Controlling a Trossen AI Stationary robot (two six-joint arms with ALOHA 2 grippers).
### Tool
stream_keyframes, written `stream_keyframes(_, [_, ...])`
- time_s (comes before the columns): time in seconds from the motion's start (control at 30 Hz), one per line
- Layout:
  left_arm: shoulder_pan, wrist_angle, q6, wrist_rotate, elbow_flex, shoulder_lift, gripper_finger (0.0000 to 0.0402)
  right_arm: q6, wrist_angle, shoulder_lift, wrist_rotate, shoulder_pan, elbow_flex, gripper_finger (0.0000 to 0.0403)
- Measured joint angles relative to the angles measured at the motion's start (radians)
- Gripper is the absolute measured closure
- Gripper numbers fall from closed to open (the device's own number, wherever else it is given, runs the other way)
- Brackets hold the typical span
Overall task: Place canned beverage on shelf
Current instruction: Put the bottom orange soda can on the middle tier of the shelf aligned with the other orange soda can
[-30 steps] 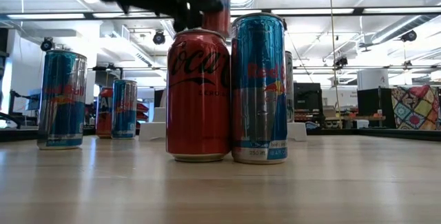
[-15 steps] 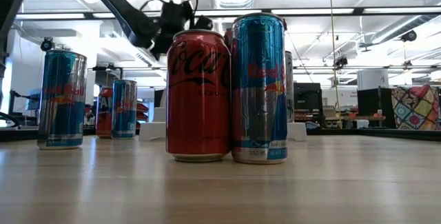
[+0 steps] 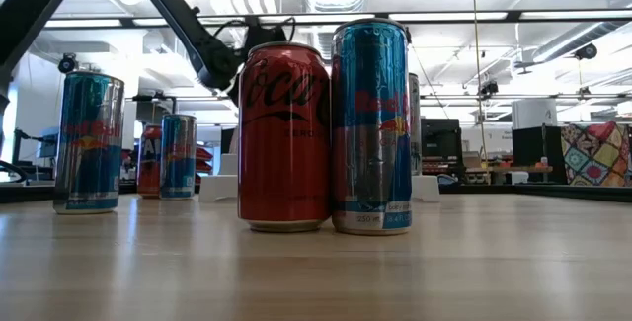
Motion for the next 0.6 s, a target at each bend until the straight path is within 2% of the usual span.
stream_keyframes(0.6, [0.023,0.024,0.014,-0.005,-0.002,0.068,0.0113,-0.026,-0.002,-0.003,-0.004,-0.045,0.0,0.004])
